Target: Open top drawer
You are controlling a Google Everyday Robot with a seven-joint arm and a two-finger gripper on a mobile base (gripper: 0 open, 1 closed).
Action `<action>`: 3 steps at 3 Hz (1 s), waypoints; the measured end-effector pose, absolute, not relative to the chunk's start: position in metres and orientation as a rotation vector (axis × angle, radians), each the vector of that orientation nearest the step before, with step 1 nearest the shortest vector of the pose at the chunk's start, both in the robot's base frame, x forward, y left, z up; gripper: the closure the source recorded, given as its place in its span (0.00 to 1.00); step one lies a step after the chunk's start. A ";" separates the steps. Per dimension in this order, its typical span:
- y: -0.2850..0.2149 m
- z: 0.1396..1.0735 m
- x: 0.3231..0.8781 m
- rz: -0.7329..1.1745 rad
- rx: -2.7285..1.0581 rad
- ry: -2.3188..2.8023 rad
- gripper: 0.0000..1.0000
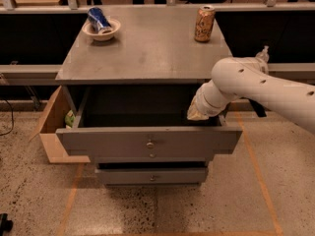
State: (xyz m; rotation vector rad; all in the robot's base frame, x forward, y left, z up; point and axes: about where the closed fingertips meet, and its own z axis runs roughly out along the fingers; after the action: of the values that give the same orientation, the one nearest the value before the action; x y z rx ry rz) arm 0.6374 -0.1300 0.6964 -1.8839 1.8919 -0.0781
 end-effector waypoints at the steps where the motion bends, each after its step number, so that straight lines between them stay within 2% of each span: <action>1: -0.130 0.683 0.640 -0.073 -1.903 1.891 1.00; 3: -0.131 0.662 0.640 -0.033 -1.961 1.894 1.00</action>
Offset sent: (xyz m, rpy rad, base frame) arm 0.0052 -0.0023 -0.0336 -0.0241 0.0305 0.0330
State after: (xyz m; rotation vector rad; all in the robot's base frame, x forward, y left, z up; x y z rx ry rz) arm 0.6402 -0.1307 0.6620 -1.9610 1.8936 -0.0330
